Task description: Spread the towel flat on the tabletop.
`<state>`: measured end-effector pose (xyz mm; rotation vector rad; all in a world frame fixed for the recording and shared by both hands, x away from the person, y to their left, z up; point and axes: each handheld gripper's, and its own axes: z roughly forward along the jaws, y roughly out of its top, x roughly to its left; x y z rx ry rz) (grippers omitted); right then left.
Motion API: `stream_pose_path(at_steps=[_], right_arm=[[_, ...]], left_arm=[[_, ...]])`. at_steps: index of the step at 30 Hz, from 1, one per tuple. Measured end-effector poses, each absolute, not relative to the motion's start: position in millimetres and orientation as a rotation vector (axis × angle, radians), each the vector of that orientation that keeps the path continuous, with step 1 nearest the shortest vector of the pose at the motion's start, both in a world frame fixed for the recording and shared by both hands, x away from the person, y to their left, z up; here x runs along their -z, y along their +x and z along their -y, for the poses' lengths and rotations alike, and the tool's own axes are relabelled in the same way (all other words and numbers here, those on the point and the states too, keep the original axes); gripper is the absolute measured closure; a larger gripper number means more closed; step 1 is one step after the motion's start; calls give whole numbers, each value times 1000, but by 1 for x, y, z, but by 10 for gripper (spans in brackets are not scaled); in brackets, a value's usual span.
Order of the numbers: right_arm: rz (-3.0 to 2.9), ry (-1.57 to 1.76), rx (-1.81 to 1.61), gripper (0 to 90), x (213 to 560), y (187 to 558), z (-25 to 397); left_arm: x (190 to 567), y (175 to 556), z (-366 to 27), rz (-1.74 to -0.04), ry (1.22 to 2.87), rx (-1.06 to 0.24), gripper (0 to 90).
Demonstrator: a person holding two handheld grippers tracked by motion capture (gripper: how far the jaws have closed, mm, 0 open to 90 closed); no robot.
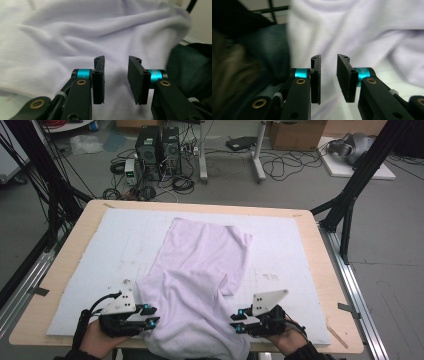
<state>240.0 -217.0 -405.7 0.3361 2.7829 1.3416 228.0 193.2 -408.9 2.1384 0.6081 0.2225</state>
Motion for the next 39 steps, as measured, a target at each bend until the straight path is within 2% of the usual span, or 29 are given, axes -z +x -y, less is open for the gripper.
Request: stream_pose_path(at_steps=[6, 8, 10, 11, 13, 17, 24, 26, 28, 30, 33, 36, 39], right_arm=[[-2789, 415, -1272, 650, 430, 283, 197], [-2805, 414, -1245, 672, 437, 290, 190], [-2818, 411, -1235, 775, 444, 293, 185], [-2829, 405, -1251, 822, 444, 293, 186], [-2854, 420, -1265, 838, 444, 292, 188], [-2882, 404, -1278, 846, 441, 281, 200], [-2901, 363, -1409, 847, 426, 237, 233], [-2920, 308, -1456, 839, 420, 226, 238], [-2896, 283, -1501, 790, 412, 220, 241], [-2847, 315, -1515, 728, 405, 223, 242], [-2772, 388, -1461, 694, 405, 241, 235], [-2757, 438, -1399, 688, 416, 263, 219], [-2757, 483, -1348, 645, 428, 281, 201]], left_arm=[[428, 258, -198, -697, 2180, -241, 593], [438, 265, -197, -723, 2205, -196, 588], [442, 265, -197, -730, 2185, -189, 634], [443, 266, -198, -733, 2177, -141, 722], [441, 265, -197, -723, 2189, -121, 823], [436, 255, -196, -684, 2204, -116, 842], [424, 213, -195, -570, 2172, -117, 841], [417, 203, -195, -542, 2143, -118, 815], [410, 200, -196, -523, 2124, -140, 700], [407, 206, -198, -527, 2118, -161, 659], [409, 222, -201, -566, 2123, -200, 638], [419, 242, -203, -630, 2150, -243, 618], [432, 259, -205, -707, 2176, -262, 596]])
